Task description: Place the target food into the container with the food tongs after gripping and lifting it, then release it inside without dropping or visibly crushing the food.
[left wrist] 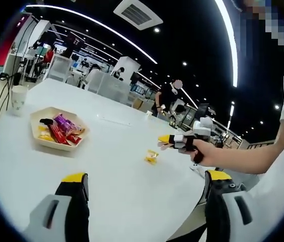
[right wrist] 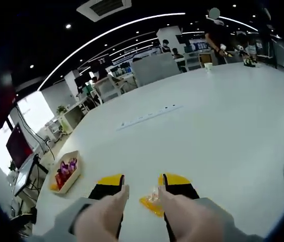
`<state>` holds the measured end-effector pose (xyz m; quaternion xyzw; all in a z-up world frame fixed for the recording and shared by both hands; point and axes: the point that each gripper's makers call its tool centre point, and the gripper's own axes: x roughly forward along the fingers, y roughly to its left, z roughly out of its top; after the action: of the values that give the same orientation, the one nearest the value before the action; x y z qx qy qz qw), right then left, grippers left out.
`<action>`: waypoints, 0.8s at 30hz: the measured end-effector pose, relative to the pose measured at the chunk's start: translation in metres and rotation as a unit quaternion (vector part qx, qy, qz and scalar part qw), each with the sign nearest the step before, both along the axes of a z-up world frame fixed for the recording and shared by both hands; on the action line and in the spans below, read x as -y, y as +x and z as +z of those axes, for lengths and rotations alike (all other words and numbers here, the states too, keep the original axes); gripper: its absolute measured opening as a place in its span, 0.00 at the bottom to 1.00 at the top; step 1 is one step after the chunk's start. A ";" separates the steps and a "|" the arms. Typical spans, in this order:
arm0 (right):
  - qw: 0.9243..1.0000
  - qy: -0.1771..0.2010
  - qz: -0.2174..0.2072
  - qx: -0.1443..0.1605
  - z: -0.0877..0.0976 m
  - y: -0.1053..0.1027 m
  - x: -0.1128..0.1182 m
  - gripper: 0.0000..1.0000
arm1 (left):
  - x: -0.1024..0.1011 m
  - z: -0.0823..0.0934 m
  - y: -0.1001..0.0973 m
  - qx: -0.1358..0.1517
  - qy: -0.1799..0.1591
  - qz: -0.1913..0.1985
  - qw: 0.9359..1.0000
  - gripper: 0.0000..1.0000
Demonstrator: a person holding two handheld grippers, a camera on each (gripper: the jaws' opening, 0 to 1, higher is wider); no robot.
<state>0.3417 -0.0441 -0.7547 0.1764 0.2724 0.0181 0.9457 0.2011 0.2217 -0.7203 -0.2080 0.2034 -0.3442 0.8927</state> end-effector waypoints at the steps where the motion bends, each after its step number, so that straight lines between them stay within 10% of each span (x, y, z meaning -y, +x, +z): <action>1: 1.000 -0.001 -0.007 -0.003 -0.003 -0.001 0.002 0.30 | 0.001 0.001 0.000 0.001 0.000 0.000 1.000 0.97; 24: 0.994 0.031 -0.085 -0.053 -0.031 0.005 0.016 0.30 | -0.001 0.001 0.004 -0.001 0.001 0.007 1.000 0.96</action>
<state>0.3464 -0.0598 -0.7856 0.2285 0.3056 -0.0636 0.9221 0.2047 0.2229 -0.7195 -0.2086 0.2029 -0.3372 0.8953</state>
